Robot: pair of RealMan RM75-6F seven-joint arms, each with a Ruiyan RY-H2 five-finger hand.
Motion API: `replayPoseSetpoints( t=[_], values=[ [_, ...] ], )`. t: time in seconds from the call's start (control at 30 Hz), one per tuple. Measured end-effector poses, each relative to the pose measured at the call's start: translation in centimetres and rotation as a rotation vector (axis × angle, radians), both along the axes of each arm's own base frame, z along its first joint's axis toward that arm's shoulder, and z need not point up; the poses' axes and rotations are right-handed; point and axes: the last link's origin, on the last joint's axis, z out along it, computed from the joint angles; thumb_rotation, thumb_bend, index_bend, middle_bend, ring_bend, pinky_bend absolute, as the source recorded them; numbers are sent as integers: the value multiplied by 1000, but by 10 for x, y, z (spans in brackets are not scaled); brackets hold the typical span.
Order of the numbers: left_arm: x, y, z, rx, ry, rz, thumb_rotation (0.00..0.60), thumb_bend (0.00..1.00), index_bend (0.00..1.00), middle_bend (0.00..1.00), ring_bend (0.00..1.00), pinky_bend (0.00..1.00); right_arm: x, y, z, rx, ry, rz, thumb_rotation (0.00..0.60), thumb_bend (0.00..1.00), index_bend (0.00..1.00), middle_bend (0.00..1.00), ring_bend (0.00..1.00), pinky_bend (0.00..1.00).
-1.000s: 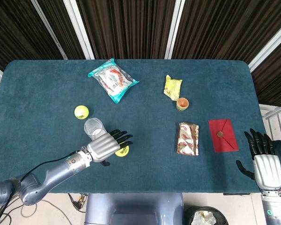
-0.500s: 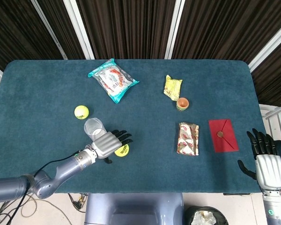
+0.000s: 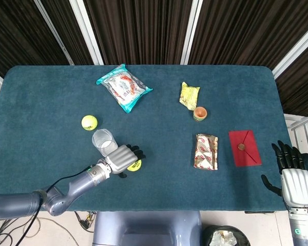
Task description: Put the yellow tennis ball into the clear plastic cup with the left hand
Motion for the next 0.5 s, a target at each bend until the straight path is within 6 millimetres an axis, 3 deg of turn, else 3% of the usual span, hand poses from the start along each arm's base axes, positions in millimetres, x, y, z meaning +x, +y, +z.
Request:
replayPoseSetpoints(
  t=[0.5],
  values=[
    [2,0,-10,35,35,-45,600,298,415,437,343,508,-1,0,0,5,1,-12,600,337,0,17,24,0]
  ],
)
